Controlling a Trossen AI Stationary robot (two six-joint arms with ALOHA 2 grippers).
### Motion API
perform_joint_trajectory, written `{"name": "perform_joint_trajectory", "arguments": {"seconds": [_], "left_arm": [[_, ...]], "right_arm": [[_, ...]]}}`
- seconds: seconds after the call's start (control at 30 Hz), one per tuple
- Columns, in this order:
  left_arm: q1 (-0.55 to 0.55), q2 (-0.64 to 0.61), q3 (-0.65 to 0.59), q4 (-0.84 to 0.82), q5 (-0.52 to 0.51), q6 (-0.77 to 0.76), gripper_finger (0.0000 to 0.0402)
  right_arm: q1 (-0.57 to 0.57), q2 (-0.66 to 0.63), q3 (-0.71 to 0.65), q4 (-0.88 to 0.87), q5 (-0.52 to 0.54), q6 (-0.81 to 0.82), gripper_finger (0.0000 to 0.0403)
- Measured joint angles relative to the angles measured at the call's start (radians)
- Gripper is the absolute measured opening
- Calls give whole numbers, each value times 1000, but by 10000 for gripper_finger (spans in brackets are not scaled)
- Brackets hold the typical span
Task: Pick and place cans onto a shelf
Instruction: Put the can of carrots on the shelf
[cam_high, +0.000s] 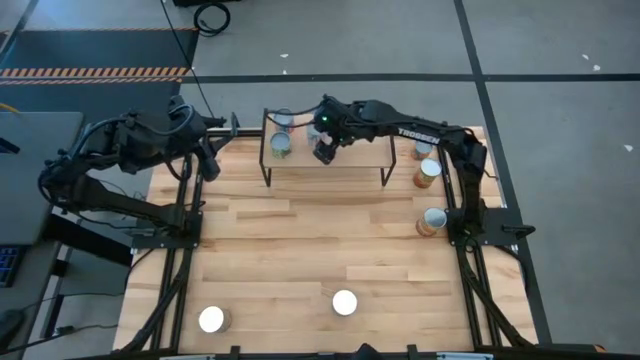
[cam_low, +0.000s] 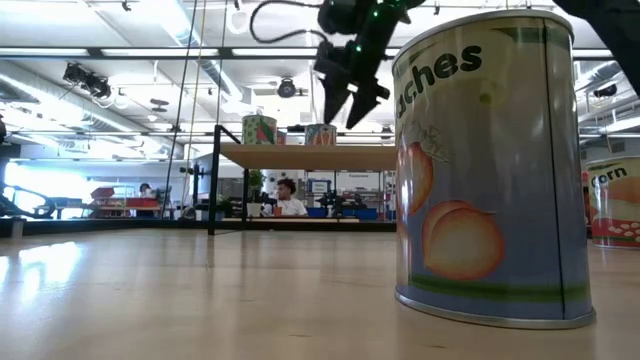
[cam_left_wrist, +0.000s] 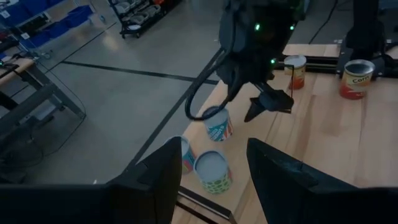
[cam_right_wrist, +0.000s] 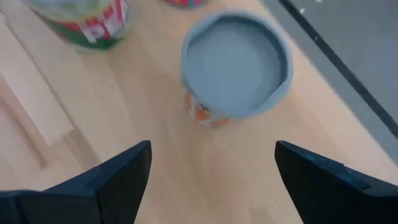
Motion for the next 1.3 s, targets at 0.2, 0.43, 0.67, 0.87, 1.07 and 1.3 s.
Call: {"name": "perform_joint_trajectory", "arguments": {"seconds": [0.2, 0.43, 0.67, 0.87, 1.07, 1.3], "left_arm": [[0, 1, 0, 15, 1, -26, 188], [0, 1, 0, 51, 1, -27, 188], [0, 1, 0, 134, 57, -28, 188], [0, 1, 0, 165, 60, -29, 188], [0, 1, 0, 185, 60, -60, 188], [0, 14, 0, 186, 60, -114, 188]], "right_arm": [[-13, 1, -67, 59, -1, 58, 348], [-18, 4, -150, 246, -3, 53, 347], [-19, 2, -222, 427, -11, 22, 347], [-33, 1, -243, 489, 9, -26, 347], [-64, 1, -242, 518, 13, -65, 347], [-85, 1, -242, 565, -61, -96, 347]]}}
